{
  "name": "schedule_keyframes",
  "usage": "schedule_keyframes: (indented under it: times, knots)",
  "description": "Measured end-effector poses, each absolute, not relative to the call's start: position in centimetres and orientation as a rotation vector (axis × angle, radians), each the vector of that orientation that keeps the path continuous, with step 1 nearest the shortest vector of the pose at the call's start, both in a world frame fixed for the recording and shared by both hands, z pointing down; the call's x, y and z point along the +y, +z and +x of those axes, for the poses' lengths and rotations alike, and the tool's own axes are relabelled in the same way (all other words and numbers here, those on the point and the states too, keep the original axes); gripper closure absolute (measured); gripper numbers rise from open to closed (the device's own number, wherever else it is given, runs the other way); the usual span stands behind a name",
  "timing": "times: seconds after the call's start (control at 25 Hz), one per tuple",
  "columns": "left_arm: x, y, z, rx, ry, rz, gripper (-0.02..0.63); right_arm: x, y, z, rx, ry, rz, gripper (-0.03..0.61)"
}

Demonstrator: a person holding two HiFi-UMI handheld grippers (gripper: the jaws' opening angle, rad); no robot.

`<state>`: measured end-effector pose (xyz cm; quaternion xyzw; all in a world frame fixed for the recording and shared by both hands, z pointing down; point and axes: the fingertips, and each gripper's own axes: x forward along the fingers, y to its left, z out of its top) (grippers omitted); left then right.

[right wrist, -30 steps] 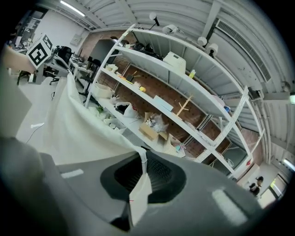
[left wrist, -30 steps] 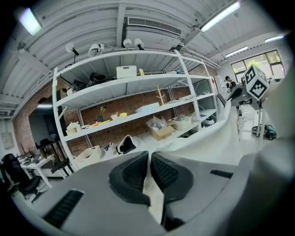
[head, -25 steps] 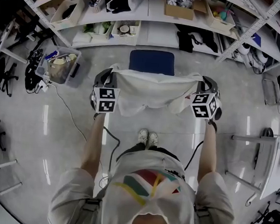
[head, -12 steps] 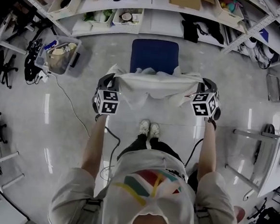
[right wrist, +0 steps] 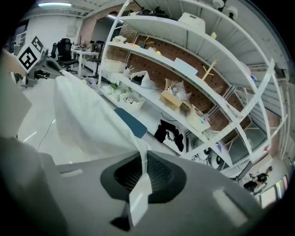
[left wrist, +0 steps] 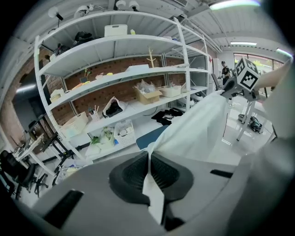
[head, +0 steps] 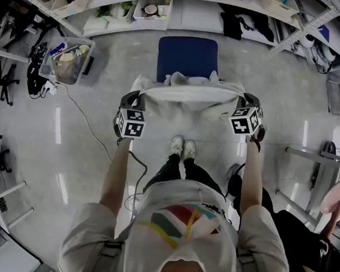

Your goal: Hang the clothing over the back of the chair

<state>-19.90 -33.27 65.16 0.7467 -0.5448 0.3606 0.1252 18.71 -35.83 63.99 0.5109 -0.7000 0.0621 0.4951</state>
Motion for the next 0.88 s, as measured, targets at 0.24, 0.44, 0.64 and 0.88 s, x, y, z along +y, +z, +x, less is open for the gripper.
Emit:
schedule_keyframes:
  times: [0.24, 0.44, 0.64, 0.88]
  knots:
    - [-32.2, 66.5, -19.6, -1.562, 1.053, 2.161, 0.598, -35.2, 66.2, 18.3, -1.682, 0.194, 1.224, 0.565]
    - [-31.9, 66.8, -19.5, -1.569, 1.014, 2.14, 0.597, -34.0, 67.4, 17.9, -1.685, 0.234, 1.225, 0.565]
    - [-31.9, 67.0, -19.1, -1.577, 0.982, 2.12, 0.596, -33.7, 67.6, 17.9, -1.686, 0.255, 1.281, 0.562]
    - [-31.4, 66.8, -19.6, -1.62, 0.893, 2.082, 0.481, -33.5, 66.7, 17.7, -1.731, 0.298, 1.354, 0.393]
